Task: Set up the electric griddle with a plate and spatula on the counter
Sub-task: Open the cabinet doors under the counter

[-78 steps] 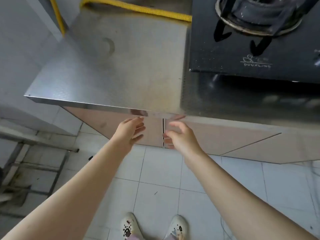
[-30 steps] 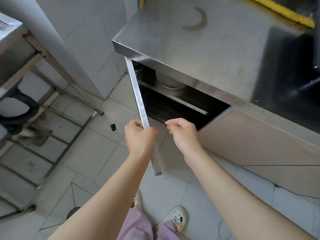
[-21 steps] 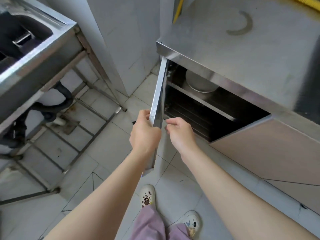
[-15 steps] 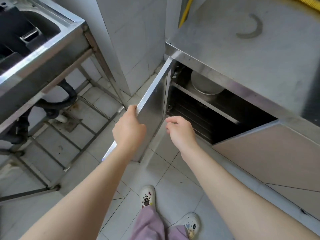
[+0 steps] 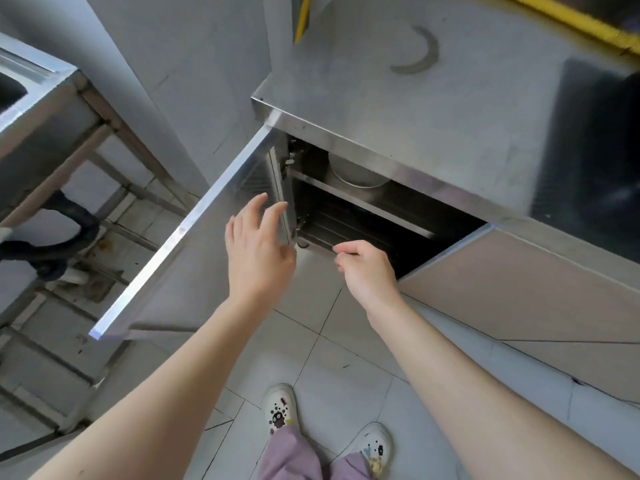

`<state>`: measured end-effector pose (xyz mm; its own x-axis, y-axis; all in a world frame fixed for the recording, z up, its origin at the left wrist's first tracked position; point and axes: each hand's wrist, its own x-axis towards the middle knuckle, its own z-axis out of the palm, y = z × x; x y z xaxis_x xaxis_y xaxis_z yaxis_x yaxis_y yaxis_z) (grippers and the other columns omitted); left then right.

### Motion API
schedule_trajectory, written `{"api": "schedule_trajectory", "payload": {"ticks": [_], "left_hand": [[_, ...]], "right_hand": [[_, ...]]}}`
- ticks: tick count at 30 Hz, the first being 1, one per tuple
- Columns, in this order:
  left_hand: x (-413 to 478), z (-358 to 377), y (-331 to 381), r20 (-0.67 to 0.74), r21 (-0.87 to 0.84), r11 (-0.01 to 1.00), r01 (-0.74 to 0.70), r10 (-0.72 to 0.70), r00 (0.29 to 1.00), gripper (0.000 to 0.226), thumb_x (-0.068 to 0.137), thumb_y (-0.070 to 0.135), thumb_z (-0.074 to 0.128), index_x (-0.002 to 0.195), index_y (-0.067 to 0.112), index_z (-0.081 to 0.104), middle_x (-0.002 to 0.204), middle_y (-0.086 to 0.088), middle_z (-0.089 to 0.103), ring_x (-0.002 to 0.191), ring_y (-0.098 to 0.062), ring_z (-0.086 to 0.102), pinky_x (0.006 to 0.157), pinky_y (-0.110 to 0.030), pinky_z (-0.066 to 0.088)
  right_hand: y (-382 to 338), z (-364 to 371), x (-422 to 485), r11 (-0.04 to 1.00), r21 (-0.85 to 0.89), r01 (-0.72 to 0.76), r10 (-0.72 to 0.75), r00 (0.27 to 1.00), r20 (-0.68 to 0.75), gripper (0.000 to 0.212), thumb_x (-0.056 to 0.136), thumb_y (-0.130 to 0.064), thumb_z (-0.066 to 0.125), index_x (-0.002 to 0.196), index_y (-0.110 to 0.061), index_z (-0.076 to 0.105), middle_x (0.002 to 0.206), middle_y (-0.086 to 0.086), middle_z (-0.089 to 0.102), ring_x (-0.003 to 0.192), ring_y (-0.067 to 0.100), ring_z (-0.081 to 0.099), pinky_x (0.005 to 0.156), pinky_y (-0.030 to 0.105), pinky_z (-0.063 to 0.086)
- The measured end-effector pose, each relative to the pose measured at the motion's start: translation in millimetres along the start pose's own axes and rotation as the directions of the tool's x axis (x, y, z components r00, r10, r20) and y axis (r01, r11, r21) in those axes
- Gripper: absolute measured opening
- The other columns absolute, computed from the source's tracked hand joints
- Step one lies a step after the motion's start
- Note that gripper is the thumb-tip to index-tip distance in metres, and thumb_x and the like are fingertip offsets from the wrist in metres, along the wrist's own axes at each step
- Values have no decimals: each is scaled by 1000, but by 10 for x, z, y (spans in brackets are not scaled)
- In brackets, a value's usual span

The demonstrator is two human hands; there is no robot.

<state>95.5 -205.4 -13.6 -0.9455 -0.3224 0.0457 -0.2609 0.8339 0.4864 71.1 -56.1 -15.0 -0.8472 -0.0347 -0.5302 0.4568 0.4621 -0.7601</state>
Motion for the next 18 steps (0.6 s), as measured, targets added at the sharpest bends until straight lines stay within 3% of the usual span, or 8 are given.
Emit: {"api": "schedule_trajectory", "payload": {"ticks": [3,7,10,12,18], "left_hand": [[-6,331,514,156,-108,990,-85,102,982,59,78,6,59,135,16,48,146,-7,37,134,-24,33,109,-34,26],[-58,694,1048,311,-271,959,-79,165,936,57,80,8,60,134,19,48,143,-1,41,128,-21,40,99,-30,38],[-82,938,1416,371,-339,940,-43,176,912,55,81,11,60,134,21,47,140,-1,43,121,-22,47,91,-29,43],[-98,1103,1650,399,-373,928,-19,179,899,55,82,13,59,135,21,46,140,-1,44,122,-18,47,86,-24,38],[-100,1529,2173,510,-456,868,198,72,857,65,83,19,64,141,12,38,144,-2,45,131,-16,43,100,-27,36]], "right_hand": [[171,-420,40,999,41,-13,17,996,-89,24,93,-17,49,106,-25,68,104,-6,68,95,10,62,68,19,45],[391,-879,63,994,103,-45,65,978,-200,23,92,-15,49,99,-24,69,103,-3,69,97,15,64,75,24,46],[579,-1237,49,990,124,-62,93,960,-263,22,91,-15,50,96,-25,69,97,-4,69,92,15,62,66,18,44],[715,-1467,32,987,144,-77,117,948,-294,21,91,-16,50,95,-27,68,98,-4,68,90,15,61,61,17,40],[1076,-1979,-43,961,235,-143,219,915,-338,23,90,-19,51,102,-24,69,106,0,71,100,19,64,76,26,47]]}}
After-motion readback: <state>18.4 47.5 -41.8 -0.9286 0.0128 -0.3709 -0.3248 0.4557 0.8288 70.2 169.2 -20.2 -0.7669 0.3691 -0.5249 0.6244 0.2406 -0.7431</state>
